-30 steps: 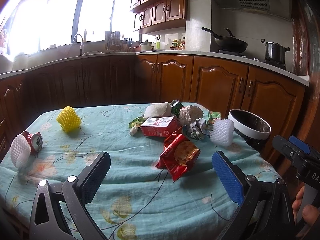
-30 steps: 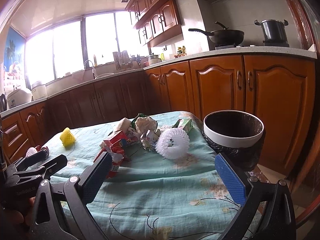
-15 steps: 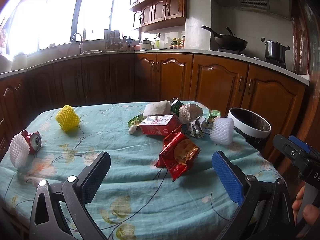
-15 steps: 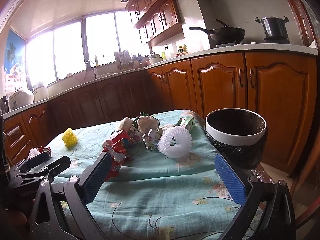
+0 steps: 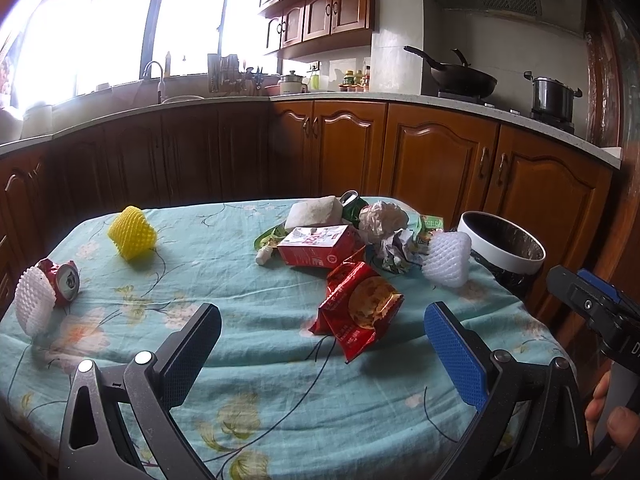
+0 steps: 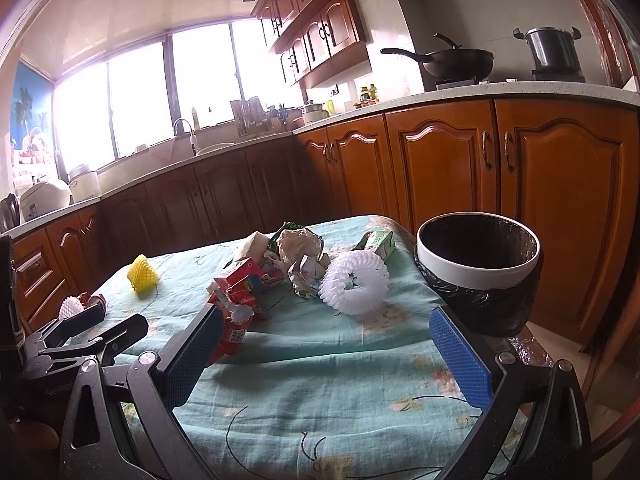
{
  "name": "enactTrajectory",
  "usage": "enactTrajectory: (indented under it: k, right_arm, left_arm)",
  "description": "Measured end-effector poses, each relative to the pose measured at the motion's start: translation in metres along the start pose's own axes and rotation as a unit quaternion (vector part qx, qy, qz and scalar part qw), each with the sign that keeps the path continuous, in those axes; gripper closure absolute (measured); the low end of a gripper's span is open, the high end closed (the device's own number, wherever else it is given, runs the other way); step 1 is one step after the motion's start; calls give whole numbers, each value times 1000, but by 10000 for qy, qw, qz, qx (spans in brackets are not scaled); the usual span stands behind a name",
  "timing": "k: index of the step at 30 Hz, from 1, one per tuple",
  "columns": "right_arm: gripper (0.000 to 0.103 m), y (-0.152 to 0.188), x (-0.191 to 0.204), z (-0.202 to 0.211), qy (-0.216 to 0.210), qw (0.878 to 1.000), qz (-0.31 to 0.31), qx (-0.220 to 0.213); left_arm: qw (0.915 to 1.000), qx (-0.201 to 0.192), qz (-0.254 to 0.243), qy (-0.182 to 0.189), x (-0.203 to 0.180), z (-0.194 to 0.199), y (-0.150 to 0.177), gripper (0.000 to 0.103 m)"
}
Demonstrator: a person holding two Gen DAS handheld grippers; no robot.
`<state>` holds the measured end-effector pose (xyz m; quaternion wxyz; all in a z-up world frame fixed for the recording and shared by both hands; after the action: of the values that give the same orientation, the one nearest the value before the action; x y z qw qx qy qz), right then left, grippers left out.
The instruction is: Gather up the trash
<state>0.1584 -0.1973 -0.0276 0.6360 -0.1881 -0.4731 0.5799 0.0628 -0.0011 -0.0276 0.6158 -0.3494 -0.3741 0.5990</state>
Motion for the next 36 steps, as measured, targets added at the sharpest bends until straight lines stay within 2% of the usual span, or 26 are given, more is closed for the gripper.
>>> enactTrajectory:
  k: [15,21,30,33,35,36]
  right_arm:
    - [0,-4,-11,-27,-77,9993,-150,326]
    - [0,-6,-17,-41,-104,9986,-220,479]
    - [0,-13,-31,-78,-140,9951,-439,872]
    - [2,-14,-34,-93,-186,9932,-548,1013]
    - [7,-13,-34,-103,-204,9920,-571,1111]
    - [8,-12,-34,-109,-211,9911,-576,1179]
  left_arm:
    - [9991,389,66,183,1,-35,-4,2]
    - [9980,555,-41,309,1,-55,-10,7]
    - [9921,1064,-72,668,6,-101,-11,11]
    - [9896,1219,-116,761,4,-115,-11,19]
    - [9883,1288,-172,803,0,-124,-9,32]
    - [9871,1335,-200,860,-2,-128,-9,34]
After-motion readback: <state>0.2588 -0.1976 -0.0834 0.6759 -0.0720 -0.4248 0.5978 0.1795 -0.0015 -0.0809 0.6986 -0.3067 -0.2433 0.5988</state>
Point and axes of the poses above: each gripper's, at about its wrist camera, not at the fingertips, and z roughly against the way its jaws point, x to its left, y to its underside, the point moved 7 cm from there along -z, roughly the way its jaws point, and after that the axes turned 7 degrees about -z, right-handed, at the moved point
